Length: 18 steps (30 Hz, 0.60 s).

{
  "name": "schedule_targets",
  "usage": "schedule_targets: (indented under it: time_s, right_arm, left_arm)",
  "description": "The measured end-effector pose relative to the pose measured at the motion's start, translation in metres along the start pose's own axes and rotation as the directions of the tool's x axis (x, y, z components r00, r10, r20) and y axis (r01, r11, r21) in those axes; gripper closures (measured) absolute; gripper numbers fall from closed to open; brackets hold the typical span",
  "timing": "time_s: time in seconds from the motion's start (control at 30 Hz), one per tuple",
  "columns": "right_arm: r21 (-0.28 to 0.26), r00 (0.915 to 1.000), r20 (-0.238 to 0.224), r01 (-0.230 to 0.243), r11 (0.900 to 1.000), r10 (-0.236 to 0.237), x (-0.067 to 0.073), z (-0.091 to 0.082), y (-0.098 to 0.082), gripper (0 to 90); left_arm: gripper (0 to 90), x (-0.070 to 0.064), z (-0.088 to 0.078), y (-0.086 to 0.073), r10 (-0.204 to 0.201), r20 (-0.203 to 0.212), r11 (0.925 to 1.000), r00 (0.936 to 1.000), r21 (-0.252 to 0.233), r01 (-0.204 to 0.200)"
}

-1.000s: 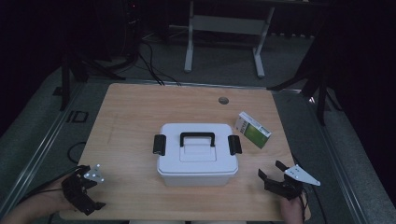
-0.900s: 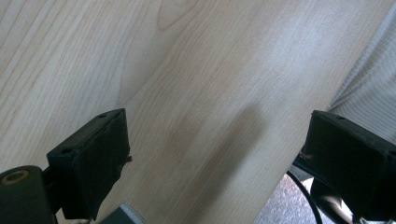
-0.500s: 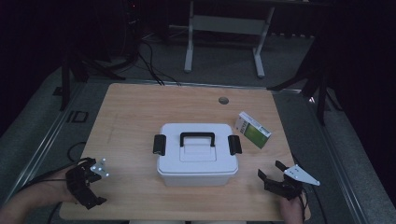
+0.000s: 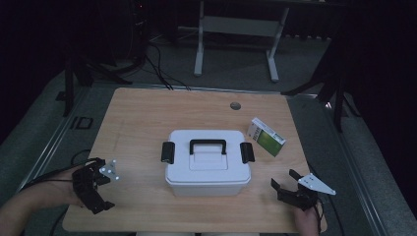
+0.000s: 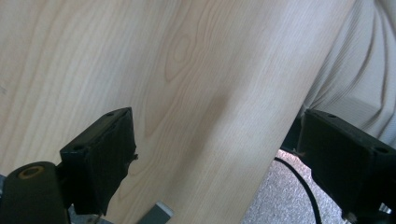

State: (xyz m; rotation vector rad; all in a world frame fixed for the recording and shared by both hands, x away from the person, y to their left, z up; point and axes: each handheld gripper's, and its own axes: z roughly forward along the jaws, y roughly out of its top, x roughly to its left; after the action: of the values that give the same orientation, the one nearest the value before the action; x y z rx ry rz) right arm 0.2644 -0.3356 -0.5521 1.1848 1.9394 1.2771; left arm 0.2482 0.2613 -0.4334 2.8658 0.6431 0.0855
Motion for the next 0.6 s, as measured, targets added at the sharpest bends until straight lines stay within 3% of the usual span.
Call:
schedule_targets:
  time_s: [0.4,0.6]
  right_arm:
    - [0.001,1.0,-0.003,0.004,1.0,-0.004,0.0,0.0,0.0,13.8]
    - [-0.001,1.0,-0.005,0.004,1.0,-0.004,0.0,0.0,0.0,13.8]
  left_arm:
    - [13.9,0.001,-0.023,0.035,0.056,-0.002,0.9984,0.9984,0.009,-0.056]
    - [13.9,0.0,-0.036,0.058,0.092,-0.025,0.9957,0.9954,0.01,-0.092]
